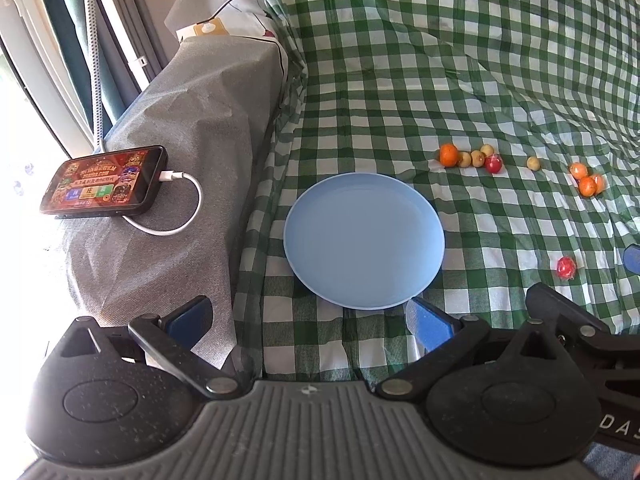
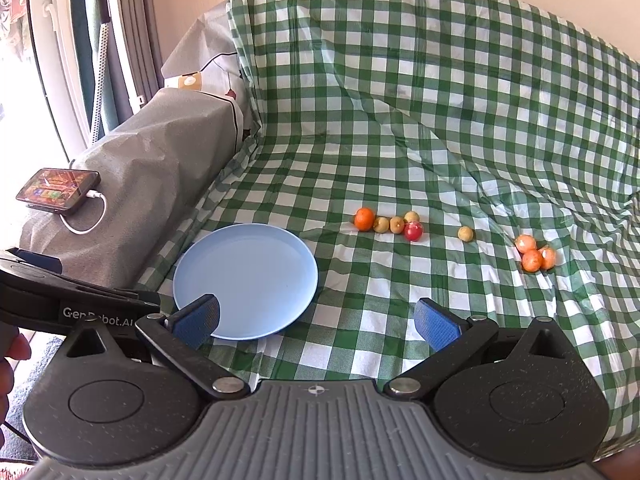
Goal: Organize fruits
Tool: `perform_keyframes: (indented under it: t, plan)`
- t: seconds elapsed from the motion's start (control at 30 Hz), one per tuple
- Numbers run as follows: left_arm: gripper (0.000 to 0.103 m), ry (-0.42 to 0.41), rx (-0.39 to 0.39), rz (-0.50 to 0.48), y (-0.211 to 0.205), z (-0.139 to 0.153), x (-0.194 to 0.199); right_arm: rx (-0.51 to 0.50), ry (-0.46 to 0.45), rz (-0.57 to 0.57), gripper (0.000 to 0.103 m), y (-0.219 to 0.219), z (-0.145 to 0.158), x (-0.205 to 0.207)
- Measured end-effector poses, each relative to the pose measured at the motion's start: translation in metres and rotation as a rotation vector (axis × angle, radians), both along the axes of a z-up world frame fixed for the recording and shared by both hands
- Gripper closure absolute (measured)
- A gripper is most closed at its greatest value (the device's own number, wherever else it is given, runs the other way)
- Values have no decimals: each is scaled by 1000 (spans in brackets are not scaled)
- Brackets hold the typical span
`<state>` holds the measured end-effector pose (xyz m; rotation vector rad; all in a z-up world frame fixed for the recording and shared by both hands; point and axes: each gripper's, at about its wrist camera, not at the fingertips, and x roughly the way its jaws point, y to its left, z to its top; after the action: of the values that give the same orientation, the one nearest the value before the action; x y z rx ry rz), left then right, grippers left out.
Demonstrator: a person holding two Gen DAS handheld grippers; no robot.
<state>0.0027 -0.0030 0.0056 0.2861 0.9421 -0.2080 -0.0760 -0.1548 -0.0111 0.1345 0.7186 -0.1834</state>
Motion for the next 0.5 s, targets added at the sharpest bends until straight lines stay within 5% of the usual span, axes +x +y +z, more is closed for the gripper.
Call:
perform_keyframes:
  t: [0.23,0.37,0.5]
  plan:
    - [0,-12,-37,-51,1,4,-13,10,-25,-31,0,-1,0,-12]
    - [0,-112,-74,-112,-2,5,-28,18,-41,-98,0,-13,-10,-25]
    - [0,-10,-58,-144,-26,-9,-20,42,-31,-220,0,-39,-39,-34]
